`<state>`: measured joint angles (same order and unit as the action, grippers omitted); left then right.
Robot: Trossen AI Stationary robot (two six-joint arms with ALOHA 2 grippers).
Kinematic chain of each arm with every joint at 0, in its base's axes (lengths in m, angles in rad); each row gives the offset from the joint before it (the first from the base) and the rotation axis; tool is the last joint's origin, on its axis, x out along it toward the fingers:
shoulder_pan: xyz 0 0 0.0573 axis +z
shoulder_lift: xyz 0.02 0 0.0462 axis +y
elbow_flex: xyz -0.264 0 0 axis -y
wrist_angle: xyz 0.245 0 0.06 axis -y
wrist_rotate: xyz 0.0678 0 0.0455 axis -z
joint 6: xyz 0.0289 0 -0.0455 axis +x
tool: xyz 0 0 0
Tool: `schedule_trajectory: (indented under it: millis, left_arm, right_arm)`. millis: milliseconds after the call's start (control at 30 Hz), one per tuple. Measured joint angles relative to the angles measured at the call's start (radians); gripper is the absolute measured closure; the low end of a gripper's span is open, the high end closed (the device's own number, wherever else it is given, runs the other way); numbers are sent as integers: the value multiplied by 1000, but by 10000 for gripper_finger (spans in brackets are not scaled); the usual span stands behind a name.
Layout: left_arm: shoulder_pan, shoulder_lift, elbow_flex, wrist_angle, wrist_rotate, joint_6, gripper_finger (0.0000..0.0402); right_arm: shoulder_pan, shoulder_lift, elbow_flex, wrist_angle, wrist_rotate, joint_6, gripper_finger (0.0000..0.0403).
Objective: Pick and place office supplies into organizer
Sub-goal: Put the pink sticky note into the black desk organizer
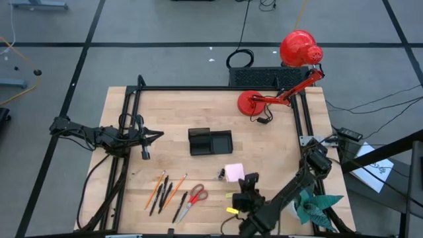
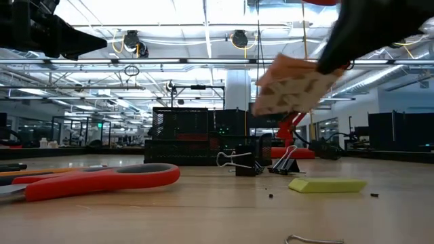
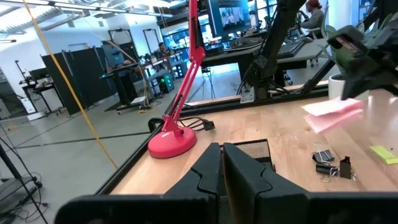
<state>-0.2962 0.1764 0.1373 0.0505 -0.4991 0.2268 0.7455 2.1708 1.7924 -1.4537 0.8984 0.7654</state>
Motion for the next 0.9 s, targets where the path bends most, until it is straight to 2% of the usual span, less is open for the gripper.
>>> schedule_trajectory:
  millis: [200,533,733,900]
  left_arm:
    - [0,0,0,-3,0,0,376]
    - [0,0,0,-24,0,4,376]
    - [0,0,0,-25,0,2,376]
    - [0,0,0,-25,0,0,376]
  right_arm:
    - [-92,0,0,-2,122,-86,403]
    - [-240,-1,0,85,184,-440,403]
    - [-299,-14,-25,90,203,-401,403]
    - [-322,-50,-112,229,154,-421,403]
